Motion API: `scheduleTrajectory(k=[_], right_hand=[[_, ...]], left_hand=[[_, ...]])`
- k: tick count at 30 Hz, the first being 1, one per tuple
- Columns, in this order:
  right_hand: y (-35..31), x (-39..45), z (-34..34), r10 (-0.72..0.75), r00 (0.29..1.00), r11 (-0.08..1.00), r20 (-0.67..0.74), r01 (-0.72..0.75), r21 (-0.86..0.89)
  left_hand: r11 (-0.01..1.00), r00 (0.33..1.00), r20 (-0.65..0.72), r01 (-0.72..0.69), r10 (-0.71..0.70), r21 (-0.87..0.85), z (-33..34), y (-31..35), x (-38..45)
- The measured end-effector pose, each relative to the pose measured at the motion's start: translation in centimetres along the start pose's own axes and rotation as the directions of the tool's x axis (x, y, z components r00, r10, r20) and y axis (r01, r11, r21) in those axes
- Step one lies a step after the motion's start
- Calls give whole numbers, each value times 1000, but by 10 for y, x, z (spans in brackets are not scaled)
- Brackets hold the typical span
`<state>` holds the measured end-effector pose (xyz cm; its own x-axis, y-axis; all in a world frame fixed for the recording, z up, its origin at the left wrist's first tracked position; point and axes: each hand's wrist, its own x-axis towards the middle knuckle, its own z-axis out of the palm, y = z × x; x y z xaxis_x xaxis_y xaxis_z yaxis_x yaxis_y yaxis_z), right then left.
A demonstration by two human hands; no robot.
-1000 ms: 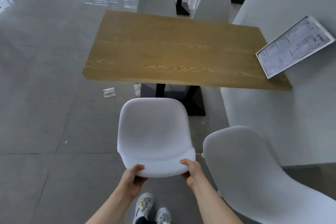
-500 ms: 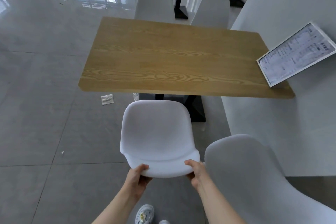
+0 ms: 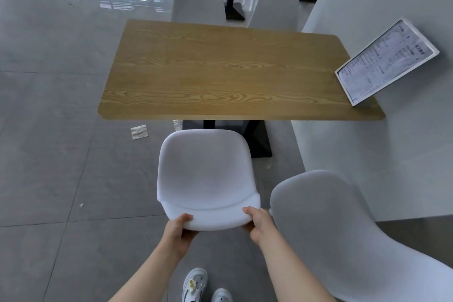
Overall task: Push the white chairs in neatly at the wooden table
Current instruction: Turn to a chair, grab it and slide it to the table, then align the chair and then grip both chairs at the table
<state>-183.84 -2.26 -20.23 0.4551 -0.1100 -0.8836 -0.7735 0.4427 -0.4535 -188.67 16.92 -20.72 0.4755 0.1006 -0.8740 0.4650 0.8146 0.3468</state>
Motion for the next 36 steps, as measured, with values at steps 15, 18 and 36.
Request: scheduleTrajectory(k=[15,18,36], right_hand=[[-51,-38,-206,-198,980,964,36,201,-175],[-59,-43,-254,-209,976,955,59,217,-201],[-57,-90,-550,-425,844,858,-327,261,-442]], left_hand=[[985,986,19,-168,168,29,32,-124,-67],[985,988,-10,-152,154,84,46,-187,-83],[870,994,12,89,-109,485,117,-465,-199]])
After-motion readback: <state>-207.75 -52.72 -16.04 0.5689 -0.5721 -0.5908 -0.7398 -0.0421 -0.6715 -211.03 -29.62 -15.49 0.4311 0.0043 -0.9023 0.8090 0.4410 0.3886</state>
